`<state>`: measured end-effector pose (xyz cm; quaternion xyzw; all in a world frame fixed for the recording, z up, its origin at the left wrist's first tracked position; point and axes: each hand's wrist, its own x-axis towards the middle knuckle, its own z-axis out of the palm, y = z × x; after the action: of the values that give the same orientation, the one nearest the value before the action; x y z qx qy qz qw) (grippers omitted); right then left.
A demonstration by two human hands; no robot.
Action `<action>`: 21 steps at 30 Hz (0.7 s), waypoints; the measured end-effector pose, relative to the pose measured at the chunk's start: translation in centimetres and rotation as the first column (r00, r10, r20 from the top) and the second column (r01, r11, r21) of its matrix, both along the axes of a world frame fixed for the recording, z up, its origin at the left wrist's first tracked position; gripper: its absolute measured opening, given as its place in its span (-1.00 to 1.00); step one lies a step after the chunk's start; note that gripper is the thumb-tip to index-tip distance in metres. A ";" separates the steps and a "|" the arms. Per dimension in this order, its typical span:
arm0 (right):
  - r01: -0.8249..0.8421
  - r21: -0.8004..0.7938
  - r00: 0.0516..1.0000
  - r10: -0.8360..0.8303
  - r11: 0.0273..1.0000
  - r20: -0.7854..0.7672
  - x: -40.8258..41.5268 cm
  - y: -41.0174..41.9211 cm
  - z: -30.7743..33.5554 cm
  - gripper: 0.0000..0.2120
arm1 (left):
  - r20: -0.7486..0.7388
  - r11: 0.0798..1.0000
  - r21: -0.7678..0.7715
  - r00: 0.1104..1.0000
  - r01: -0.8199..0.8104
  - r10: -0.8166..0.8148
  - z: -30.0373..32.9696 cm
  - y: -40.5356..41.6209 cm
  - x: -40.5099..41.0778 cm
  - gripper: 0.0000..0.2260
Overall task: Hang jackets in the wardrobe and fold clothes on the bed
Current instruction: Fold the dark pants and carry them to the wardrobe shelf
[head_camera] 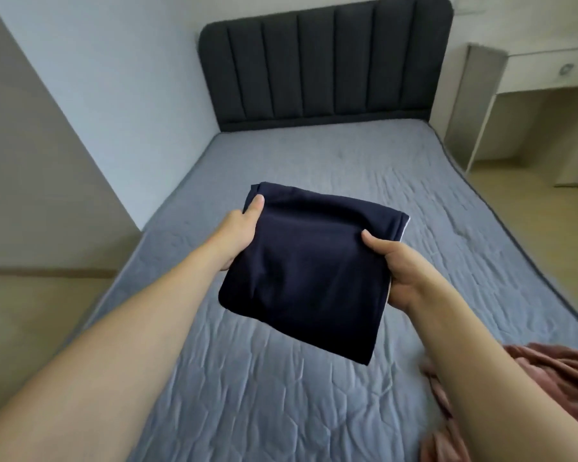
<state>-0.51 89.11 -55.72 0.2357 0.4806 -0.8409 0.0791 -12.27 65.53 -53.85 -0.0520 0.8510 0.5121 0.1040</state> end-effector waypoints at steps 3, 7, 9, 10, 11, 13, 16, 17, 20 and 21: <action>-0.023 0.063 0.999 0.024 0.998 -0.025 -0.4 -3.6 14.6 -0.70 | 0.153 0.987 0.159 0.987 0.021 -0.046 15.8 -4.8 2.6 -0.15; -0.060 0.133 0.998 0.064 0.989 -0.024 -0.3 -8.9 31.6 -0.66 | 0.322 0.930 0.368 0.942 -0.027 -0.100 31.7 -12.7 9.4 -0.21; -0.107 0.133 0.994 0.110 0.985 -0.021 0.1 -12.3 37.7 -0.66 | 0.294 0.914 0.405 0.949 -0.013 -0.117 36.6 -16.6 13.0 -0.31; -0.143 0.140 0.989 0.147 0.980 -0.023 0.2 -14.1 40.2 -0.66 | 0.272 0.920 0.392 0.957 -0.018 -0.097 38.8 -18.3 14.5 -0.34; -0.180 0.149 0.982 0.185 0.972 -0.024 0.3 -16.2 42.3 -0.66 | 0.234 0.930 0.363 0.971 -0.047 -0.042 40.7 -20.1 15.8 -0.38; -0.241 0.159 0.967 0.250 0.958 -0.040 0.7 -20.7 45.5 -0.67 | 0.079 0.939 0.309 0.988 -0.148 0.130 43.7 -23.9 18.1 -0.56; -0.349 0.164 0.924 0.367 0.923 -0.102 0.9 -28.8 48.8 -0.71 | -0.142 0.946 0.187 0.945 -0.266 0.294 46.8 -31.8 21.5 -0.72; -0.388 0.152 0.903 0.408 0.909 -0.134 0.9 -31.9 49.6 -0.72 | -0.158 0.930 0.177 0.924 -0.321 0.349 47.4 -34.9 22.6 -0.69; -0.498 0.147 0.824 0.519 0.855 -0.228 1.3 -42.5 52.1 -0.73 | -0.165 0.868 0.202 0.858 -0.453 0.486 48.5 -45.1 25.3 -0.60; -0.537 0.153 0.790 0.558 0.830 -0.255 1.7 -46.1 53.0 -0.73 | -0.158 0.854 0.212 0.846 -0.474 0.509 48.9 -48.6 26.2 -0.59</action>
<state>1.17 43.01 -2.74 -0.0362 0.5646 -0.7889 0.2397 13.97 16.93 -4.99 -0.2059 0.7697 0.5929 -0.1166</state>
